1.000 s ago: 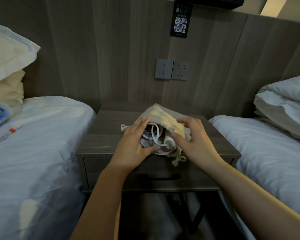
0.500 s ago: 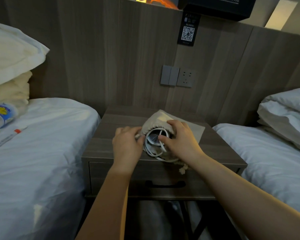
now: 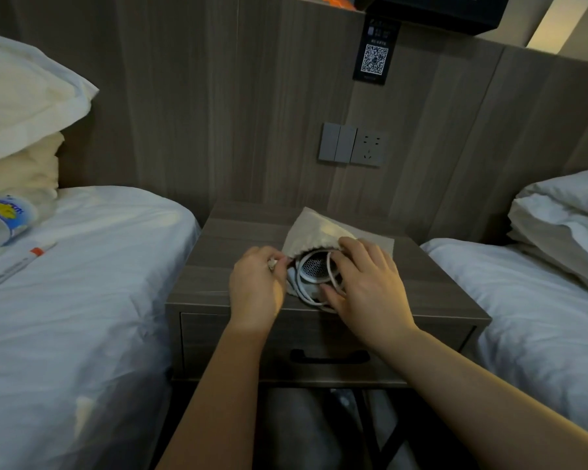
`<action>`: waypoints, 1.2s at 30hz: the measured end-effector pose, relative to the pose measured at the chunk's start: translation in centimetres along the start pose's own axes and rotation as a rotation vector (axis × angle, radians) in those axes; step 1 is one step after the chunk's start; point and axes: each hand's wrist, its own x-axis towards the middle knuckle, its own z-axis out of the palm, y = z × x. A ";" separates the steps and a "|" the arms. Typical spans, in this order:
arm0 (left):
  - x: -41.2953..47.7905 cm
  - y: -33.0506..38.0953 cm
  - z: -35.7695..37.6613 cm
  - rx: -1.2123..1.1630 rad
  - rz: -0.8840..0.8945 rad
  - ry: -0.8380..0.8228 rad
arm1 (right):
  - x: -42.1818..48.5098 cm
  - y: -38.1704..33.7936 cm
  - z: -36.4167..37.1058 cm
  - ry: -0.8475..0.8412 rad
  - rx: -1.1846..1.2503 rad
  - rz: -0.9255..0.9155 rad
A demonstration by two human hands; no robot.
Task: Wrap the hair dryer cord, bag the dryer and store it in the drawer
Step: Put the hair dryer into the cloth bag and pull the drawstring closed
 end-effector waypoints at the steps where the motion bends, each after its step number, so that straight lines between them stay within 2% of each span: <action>1: 0.0 0.0 0.0 -0.017 0.012 0.005 | -0.1 0.3 0.2 0.016 0.004 0.002; 4: 0.0 -0.1 -0.3 -0.046 0.063 0.022 | -0.2 1.0 0.8 0.095 0.032 -0.027; 9: -0.2 -0.3 -0.7 -0.086 0.043 -0.056 | 0.1 1.4 2.1 0.250 0.074 -0.043; 13: -0.4 0.0 -0.8 -0.158 -0.024 -0.059 | 0.7 0.7 2.6 0.290 0.227 0.137; 16: -0.5 0.2 -1.0 -0.253 -0.071 -0.133 | 1.6 0.5 2.8 0.213 0.192 0.230; 19: -0.5 0.3 -1.1 -0.256 -0.100 -0.222 | 2.3 0.9 2.8 0.061 0.187 0.292; 24: -1.0 0.0 -1.6 -0.119 -0.053 -0.198 | 1.5 3.6 1.9 -0.198 0.397 0.278; 27: -1.4 0.0 -1.9 -0.043 -0.004 -0.200 | 0.3 6.0 1.7 -0.392 0.635 0.418; 29: -1.5 0.1 -1.8 -0.007 0.029 -0.201 | -0.2 6.4 1.8 -0.412 0.734 0.501; 32: -1.8 0.3 -1.5 0.001 0.000 -0.200 | -0.4 5.7 1.8 -0.330 0.731 0.543; 36: -2.0 0.4 -1.1 -0.098 -0.067 -0.197 | 0.0 4.9 1.8 -0.257 0.759 0.594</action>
